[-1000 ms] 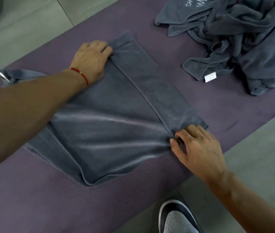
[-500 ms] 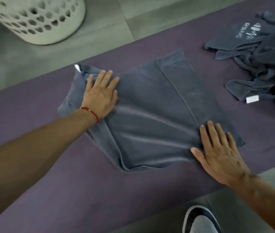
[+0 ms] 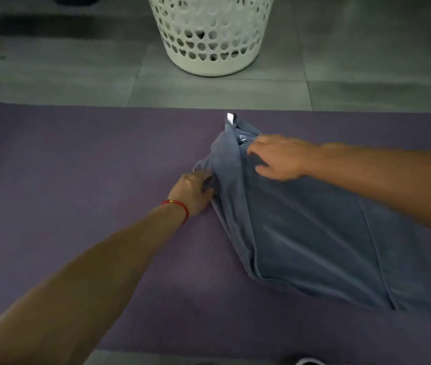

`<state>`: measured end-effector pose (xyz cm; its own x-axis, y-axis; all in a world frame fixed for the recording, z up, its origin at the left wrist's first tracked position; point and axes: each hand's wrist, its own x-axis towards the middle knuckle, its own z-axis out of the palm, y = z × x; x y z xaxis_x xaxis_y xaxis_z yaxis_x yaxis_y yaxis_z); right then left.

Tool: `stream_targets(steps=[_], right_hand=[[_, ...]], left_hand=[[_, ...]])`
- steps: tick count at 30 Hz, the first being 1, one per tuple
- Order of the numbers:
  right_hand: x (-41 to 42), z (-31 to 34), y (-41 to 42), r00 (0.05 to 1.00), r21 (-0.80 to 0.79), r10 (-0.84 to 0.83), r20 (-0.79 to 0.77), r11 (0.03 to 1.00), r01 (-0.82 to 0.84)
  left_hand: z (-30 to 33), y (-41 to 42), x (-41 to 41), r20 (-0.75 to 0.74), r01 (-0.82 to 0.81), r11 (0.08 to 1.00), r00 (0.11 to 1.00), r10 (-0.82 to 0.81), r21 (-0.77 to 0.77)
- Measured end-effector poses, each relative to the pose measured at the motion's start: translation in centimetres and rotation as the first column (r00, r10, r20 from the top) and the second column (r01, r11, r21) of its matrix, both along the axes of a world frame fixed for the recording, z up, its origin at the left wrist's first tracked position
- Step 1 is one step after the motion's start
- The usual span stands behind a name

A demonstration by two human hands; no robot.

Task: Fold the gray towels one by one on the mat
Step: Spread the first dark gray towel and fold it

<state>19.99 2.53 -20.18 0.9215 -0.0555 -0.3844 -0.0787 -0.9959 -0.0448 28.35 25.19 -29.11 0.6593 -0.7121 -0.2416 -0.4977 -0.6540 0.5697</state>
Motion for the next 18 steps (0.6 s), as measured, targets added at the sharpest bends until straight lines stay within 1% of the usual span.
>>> stream_targets(steps=[1, 3, 5, 7, 9, 10, 11, 12, 13, 14, 15, 16, 17, 18], right_hand=[[2.5, -0.5, 0.4, 0.998, 0.028, -0.061, 0.03, 0.998, 0.06], [6.1, -2.3, 1.7, 0.965, 0.113, -0.248, 0.089, 0.965, 0.238], [7.9, -4.9, 3.5, 0.884, 0.225, -0.453, 0.118, 0.879, 0.42], [8.3, -7.1, 5.1, 0.774, 0.348, -0.623, 0.115, 0.755, 0.556], [8.4, -8.2, 6.1, 0.679, 0.461, -0.731, 0.073, 0.628, 0.627], [8.4, -8.1, 6.5, 0.652, 0.506, -0.755, 0.071, 0.59, 0.629], [8.1, -7.9, 6.9, 0.655, 0.54, -0.744, 0.129, 0.607, 0.583], [7.6, -7.6, 7.4, 0.689, 0.551, -0.68, 0.249, 0.685, 0.477], [6.9, -7.2, 8.1, 0.738, 0.535, -0.548, 0.394, 0.79, 0.3], [5.9, -6.9, 9.0, 0.783, 0.505, -0.366, 0.502, 0.86, 0.079], [4.6, -6.6, 10.1, 0.825, 0.484, -0.167, 0.54, 0.864, -0.141], [3.2, -6.2, 11.0, 0.847, 0.46, 0.033, 0.531, 0.828, -0.321], [1.7, -6.5, 11.6, 0.841, 0.418, 0.214, 0.498, 0.79, -0.448], [0.3, -7.0, 12.0, 0.814, 0.365, 0.358, 0.458, 0.759, -0.539]], left_hand=[[-1.0, 0.6, -0.3, 0.031, 0.034, 0.999, 0.999, -0.034, 0.002], [-2.6, 2.1, -1.2, 0.086, 0.094, 0.995, 0.992, -0.097, 0.033], [-2.9, 3.7, -2.0, 0.066, 0.085, 0.995, 0.994, -0.088, 0.044], [-2.8, 5.2, -2.2, 0.038, 0.017, 1.0, 0.999, -0.017, -0.001], [-1.5, 6.1, -2.3, 0.016, -0.119, 0.991, 0.993, 0.12, -0.056], [-0.8, 6.4, -2.1, 0.006, -0.187, 0.98, 0.982, 0.188, -0.071], [0.0, 6.4, -1.8, -0.024, -0.269, 0.959, 0.963, 0.268, -0.085], [0.5, 6.4, -1.3, -0.076, -0.376, 0.92, 0.926, 0.369, -0.115], [1.0, 6.3, -0.8, -0.161, -0.492, 0.856, 0.869, 0.468, -0.162], [1.4, 6.3, -0.4, -0.274, -0.595, 0.77, 0.799, 0.535, -0.229], [1.8, 6.3, -0.1, -0.397, -0.669, 0.685, 0.735, 0.55, -0.288], [1.9, 6.3, -0.1, -0.482, -0.699, 0.638, 0.702, 0.524, -0.323], [1.9, 6.3, -0.4, -0.539, -0.707, 0.623, 0.685, 0.49, -0.333], [1.6, 6.3, -0.9, -0.555, -0.707, 0.636, 0.677, 0.484, -0.309]])
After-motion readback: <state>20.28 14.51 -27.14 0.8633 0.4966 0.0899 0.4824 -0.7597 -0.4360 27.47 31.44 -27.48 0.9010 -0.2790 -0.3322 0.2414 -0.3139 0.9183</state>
